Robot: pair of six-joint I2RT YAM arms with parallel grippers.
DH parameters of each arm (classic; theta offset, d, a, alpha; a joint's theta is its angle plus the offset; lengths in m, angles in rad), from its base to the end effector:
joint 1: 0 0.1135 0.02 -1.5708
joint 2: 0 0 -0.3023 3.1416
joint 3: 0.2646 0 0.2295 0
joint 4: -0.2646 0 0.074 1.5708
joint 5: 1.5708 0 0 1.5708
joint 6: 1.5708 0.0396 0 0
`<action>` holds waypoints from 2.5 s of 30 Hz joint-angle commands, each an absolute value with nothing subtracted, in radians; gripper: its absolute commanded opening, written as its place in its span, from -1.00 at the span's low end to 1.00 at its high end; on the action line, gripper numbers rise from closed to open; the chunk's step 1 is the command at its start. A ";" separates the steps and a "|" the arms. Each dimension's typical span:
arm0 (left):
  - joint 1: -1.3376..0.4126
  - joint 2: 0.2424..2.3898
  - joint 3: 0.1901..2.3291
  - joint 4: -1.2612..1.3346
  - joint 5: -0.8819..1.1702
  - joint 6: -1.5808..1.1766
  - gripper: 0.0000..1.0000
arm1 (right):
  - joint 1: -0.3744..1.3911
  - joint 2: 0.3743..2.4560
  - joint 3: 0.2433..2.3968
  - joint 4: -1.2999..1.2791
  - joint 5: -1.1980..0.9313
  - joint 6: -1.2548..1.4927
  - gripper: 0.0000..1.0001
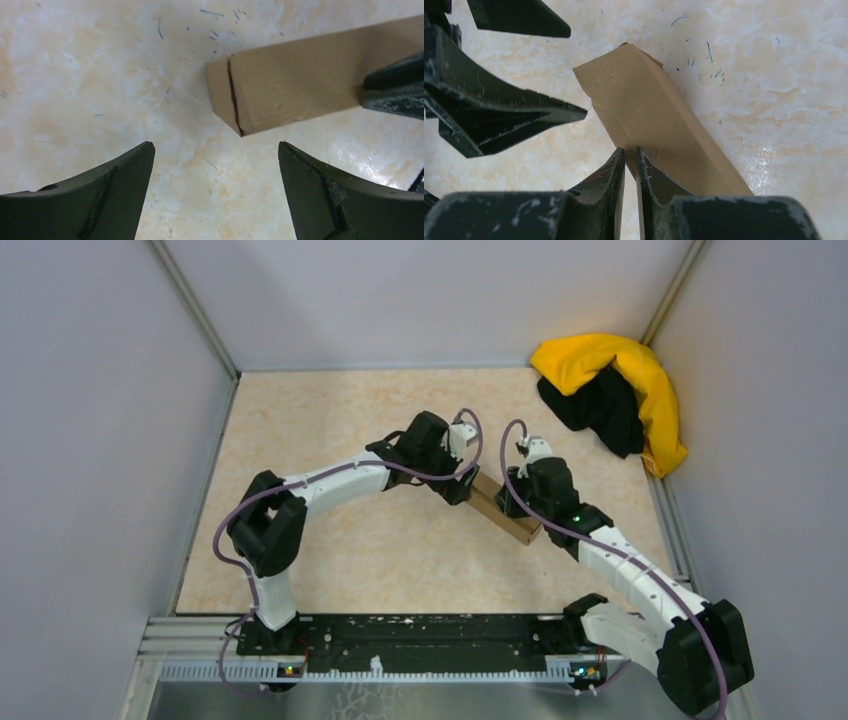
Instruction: Fold the paper box
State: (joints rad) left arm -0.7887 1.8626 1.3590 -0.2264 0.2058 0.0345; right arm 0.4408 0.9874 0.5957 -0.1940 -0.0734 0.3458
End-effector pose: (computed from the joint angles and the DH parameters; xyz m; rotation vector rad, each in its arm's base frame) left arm 0.2860 -0.2994 0.2735 1.0442 2.1196 -0.6152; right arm 0.1577 0.0776 0.2740 -0.1479 2.1984 0.5278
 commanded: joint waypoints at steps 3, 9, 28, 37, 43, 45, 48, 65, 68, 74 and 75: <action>-0.791 1.849 1.408 -0.411 0.244 0.032 0.93 | 0.434 1.003 0.574 -0.159 -0.076 0.357 -0.72; -0.769 1.772 1.352 -0.416 0.232 -0.034 0.82 | 0.434 1.030 0.549 -0.131 -0.067 0.359 -0.72; -0.723 1.810 1.371 0.054 0.470 -0.164 -0.57 | 0.434 1.123 0.547 -0.060 -0.122 0.347 -0.73; -0.669 1.864 1.237 0.237 0.523 -0.215 -0.66 | 0.434 1.156 0.550 -0.047 -0.131 0.339 -0.72; -0.611 1.914 1.147 0.333 0.581 -0.271 -0.72 | 0.434 1.167 0.543 -0.038 -0.138 0.339 -0.72; -0.611 1.937 1.137 0.340 0.579 -0.273 -0.73 | 0.434 1.173 0.543 -0.032 -0.142 0.338 -0.72; -0.612 1.969 1.130 0.343 0.602 -0.282 -0.75 | 0.434 1.186 0.546 -0.027 -0.148 0.338 -0.72; -0.611 1.662 1.048 0.074 0.369 -0.223 -0.73 | 0.431 1.457 0.715 0.088 -0.323 0.242 -0.72; -0.612 1.599 1.025 0.082 0.354 -0.226 -0.67 | 0.431 1.508 0.768 0.084 -0.361 0.218 -0.71; -0.612 1.661 1.083 0.060 0.378 -0.233 -0.67 | 0.424 1.552 0.858 0.044 -0.395 0.182 -0.72; -0.612 1.671 1.090 0.062 0.380 -0.235 -0.67 | 0.422 1.542 0.867 0.029 -0.401 0.174 -0.71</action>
State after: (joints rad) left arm -0.6090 1.6192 1.0485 0.1062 0.3779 -0.2440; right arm 0.4355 1.5631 0.7708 0.0319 -0.3527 0.2260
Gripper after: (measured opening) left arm 0.167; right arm 0.142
